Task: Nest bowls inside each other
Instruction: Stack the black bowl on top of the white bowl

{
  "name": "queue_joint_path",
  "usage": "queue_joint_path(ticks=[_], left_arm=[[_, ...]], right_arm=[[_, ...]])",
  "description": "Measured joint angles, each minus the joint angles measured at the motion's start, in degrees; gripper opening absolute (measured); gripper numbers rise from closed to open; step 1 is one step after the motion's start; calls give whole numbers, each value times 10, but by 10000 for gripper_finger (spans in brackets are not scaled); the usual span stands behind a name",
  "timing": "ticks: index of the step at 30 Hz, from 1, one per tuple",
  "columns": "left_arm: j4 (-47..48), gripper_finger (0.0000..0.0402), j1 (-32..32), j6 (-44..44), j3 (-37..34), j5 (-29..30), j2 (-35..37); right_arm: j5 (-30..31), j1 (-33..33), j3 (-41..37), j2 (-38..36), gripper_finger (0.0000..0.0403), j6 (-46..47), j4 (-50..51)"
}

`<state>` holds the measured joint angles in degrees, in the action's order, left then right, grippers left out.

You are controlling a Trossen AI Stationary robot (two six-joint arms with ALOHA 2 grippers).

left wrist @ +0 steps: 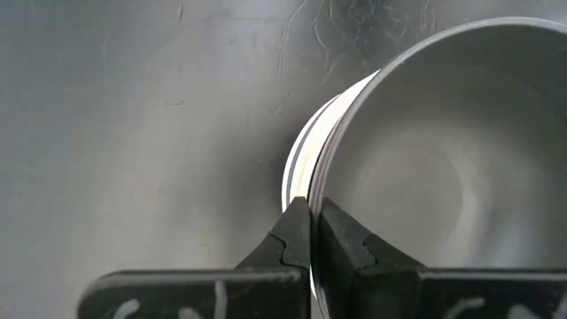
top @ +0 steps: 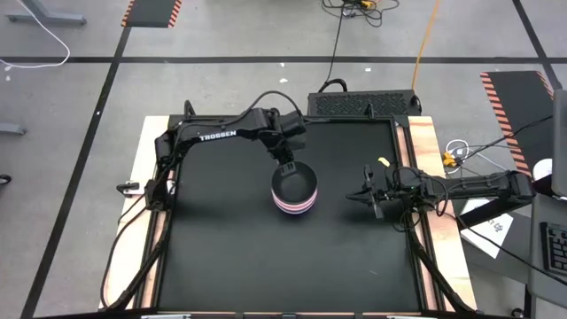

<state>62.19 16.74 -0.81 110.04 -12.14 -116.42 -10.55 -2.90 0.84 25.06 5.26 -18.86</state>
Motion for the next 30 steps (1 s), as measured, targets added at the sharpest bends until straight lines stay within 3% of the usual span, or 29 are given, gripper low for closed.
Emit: queue_joint_path(ticks=[30], left_arm=[[-11, 18, -20, -5, 0, 4, 0]], right_arm=[[0, 0, 0, 0, 0, 1, 4]])
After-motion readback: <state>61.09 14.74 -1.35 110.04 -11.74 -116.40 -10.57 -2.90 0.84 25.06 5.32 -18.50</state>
